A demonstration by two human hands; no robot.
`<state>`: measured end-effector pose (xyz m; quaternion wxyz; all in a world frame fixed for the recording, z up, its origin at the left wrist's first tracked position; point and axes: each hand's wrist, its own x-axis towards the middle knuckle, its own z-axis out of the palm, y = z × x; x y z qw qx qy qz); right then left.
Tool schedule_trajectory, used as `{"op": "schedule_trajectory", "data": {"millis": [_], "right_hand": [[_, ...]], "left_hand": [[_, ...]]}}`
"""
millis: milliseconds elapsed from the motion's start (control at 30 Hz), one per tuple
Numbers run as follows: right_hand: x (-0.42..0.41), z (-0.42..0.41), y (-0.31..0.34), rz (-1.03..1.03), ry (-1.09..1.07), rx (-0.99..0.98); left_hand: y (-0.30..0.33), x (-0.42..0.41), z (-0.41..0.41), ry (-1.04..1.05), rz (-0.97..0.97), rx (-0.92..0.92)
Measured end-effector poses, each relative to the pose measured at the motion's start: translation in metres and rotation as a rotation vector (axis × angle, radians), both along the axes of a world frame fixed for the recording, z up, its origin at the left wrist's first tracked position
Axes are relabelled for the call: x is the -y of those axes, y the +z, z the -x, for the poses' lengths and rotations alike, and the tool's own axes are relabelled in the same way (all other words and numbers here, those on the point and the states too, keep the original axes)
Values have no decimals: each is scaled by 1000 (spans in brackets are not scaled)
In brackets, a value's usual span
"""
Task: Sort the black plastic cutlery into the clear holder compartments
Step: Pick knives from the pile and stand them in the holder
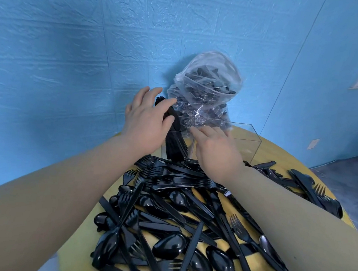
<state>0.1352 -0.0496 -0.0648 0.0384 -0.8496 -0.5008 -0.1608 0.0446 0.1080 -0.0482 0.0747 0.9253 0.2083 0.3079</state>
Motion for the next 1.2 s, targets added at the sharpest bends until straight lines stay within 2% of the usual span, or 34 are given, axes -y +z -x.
{"op": "schedule_trajectory", "data": {"millis": [100, 233, 367, 567, 733, 833, 1033, 1100, 1200], "right_hand": [[1, 1, 2, 18, 0, -5], [5, 6, 6, 28, -2, -16], [14, 19, 12, -10, 34, -27], [54, 44, 11, -108, 137, -67], [86, 77, -7, -115, 115, -238], [95, 92, -14, -63, 138, -290], [90, 115, -17, 99, 171, -317], [85, 117, -20, 185, 143, -294], [85, 113, -20, 215, 64, -268]], "left_hand": [[-1, 2, 5, -17, 25, -45], [-6, 9, 24, -61, 41, -3], [-11, 27, 52, -117, -2, 18], [-37, 54, 113, -147, 65, -50], [-72, 71, 163, -57, 164, -86], [-81, 85, 174, -21, 221, -124], [-83, 99, 166, 21, 193, -316], [-85, 99, 165, 20, 204, -310], [-85, 97, 168, 15, 265, -198]]}}
